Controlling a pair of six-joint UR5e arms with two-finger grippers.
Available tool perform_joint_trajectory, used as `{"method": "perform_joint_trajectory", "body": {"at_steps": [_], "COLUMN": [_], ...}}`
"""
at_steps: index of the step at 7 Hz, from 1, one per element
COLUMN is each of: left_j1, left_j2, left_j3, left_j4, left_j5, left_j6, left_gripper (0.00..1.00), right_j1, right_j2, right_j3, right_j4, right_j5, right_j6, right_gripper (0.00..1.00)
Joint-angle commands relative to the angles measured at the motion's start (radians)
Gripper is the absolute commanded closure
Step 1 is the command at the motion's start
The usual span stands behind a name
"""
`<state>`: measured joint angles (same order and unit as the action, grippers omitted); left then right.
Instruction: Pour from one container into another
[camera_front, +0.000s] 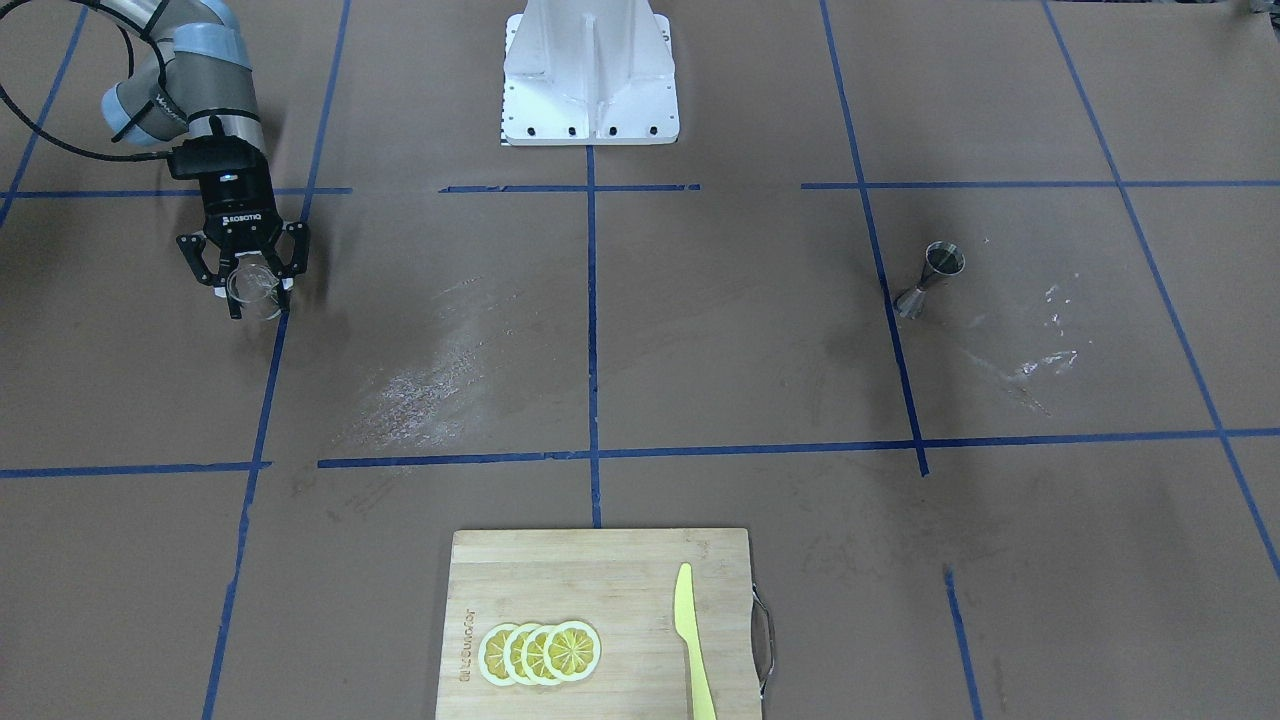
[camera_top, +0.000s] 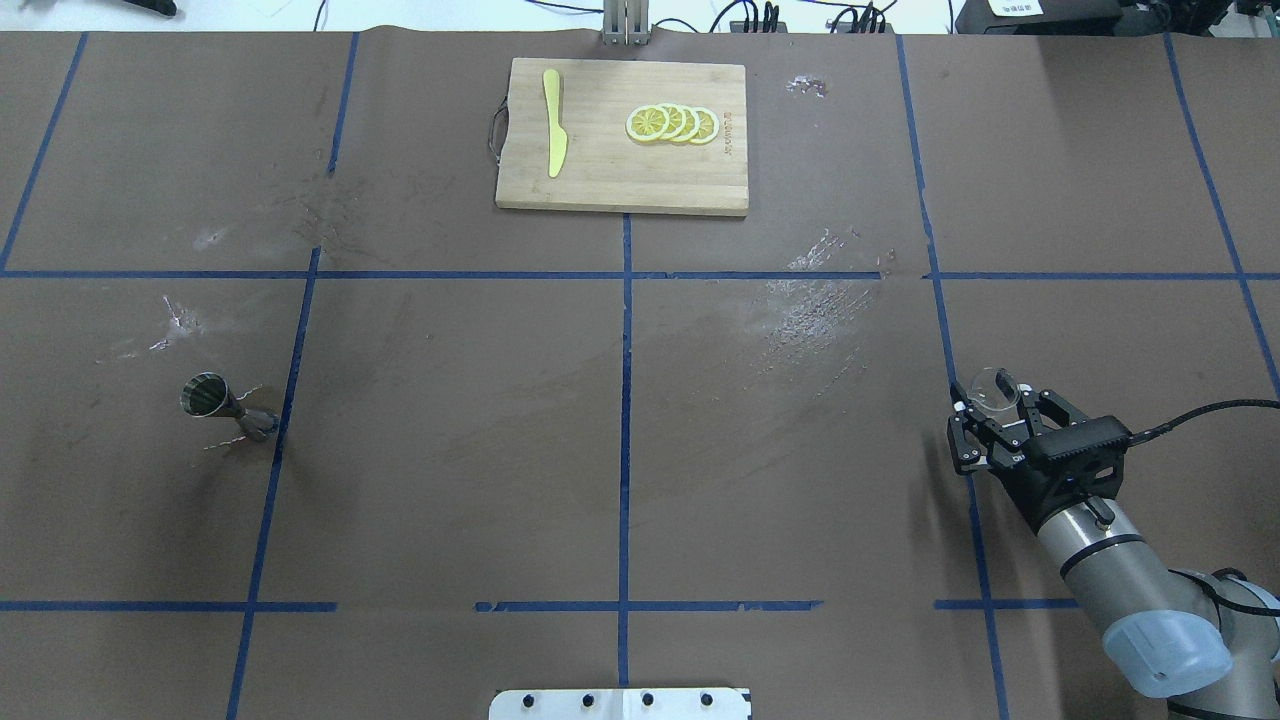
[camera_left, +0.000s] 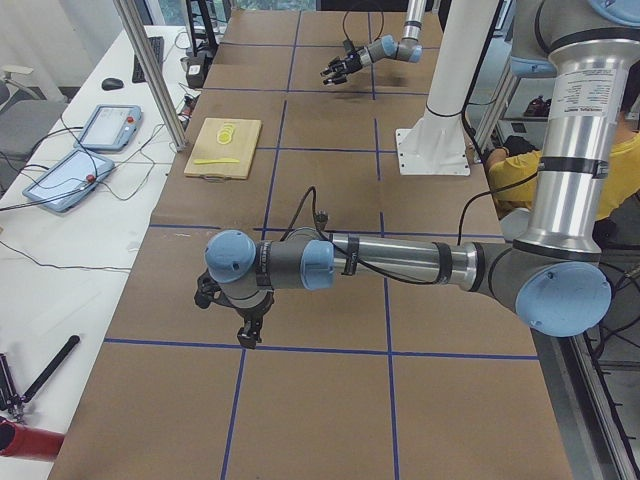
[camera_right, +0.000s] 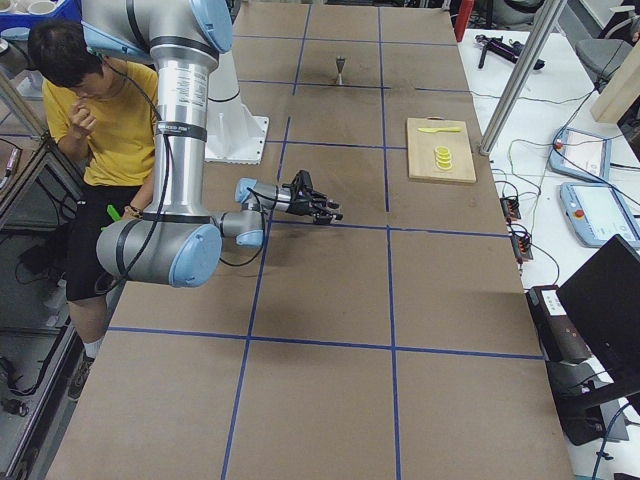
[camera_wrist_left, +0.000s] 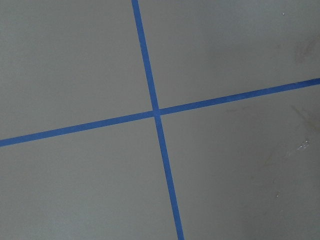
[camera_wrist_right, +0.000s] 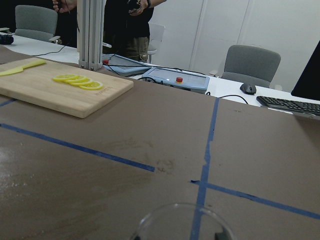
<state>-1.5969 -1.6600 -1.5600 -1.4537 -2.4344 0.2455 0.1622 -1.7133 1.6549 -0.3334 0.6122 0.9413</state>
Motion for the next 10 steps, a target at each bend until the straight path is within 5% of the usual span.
{"method": "perform_joint_trajectory", "body": {"at_steps": [1, 5, 7, 8, 10], "left_j1": [-0.001, -0.001, -0.001, -0.001, -0.001], "left_j2": [-0.003, -0.003, -0.001, -0.001, -0.001], "left_j3": [0.000, 0.000, -0.002, -0.002, -0.002], "left_j4": [-0.004, -0.004, -0.004, -0.004, -0.004], "left_j5": [0.000, 0.000, 0.002, 0.003, 0.005], "left_j6": [0.000, 0.000, 0.002, 0.000, 0.000], "left_gripper": [0.00, 0.00, 0.00, 0.00, 0.00], "right_j1": [-0.001, -0.015, -0.016, -0.018, -0.018], "right_j2": [-0.006, -0.005, 0.000, 0.006, 0.006], "right_j3": [-0.020, -0.040, -0.040, -0.038, -0.038], "right_j4": [0.001, 0.001, 0.001, 0.001, 0.001], "right_j5": [0.005, 0.006, 0.008, 0.012, 0.012], "right_j6": [0.045, 0.082, 0.082, 0.082, 0.082], "right_gripper": [1.00, 0.95, 0.54, 0.01, 0.00]}}
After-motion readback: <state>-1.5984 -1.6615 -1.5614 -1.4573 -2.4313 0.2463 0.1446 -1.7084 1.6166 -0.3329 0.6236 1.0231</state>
